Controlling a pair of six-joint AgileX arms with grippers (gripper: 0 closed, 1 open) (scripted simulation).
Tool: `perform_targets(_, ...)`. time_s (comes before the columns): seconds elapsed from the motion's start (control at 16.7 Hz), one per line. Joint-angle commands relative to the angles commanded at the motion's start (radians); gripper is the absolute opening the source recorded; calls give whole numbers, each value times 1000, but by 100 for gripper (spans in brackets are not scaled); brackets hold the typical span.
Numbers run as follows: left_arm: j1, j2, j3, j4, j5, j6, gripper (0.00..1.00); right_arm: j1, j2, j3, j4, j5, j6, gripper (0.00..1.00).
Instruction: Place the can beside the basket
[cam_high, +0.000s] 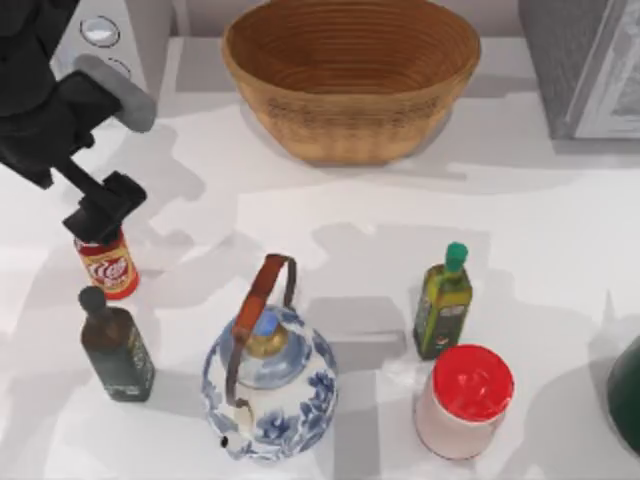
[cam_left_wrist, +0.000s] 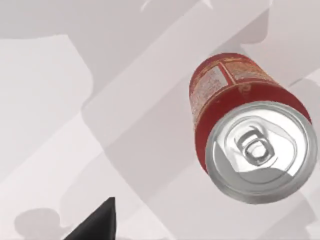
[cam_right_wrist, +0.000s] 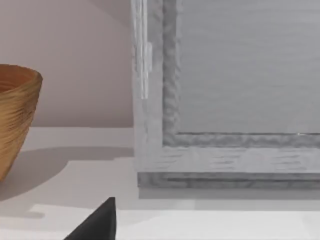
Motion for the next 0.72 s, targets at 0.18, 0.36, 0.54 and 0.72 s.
perform_targets(0.18,-8,79,67,-50,0,25,100,0,0,0,0,0,0,100)
perform_targets(0.36,-9,96,81,-60,1,30,100,0,0,0,0,0,0,100)
perform_targets(0.54,-9,96,81,-60,1,30,100,0,0,0,0,0,0,100)
perform_targets(0.72,-7,98,62,-41,1,32,100,0,0,0,0,0,0,100)
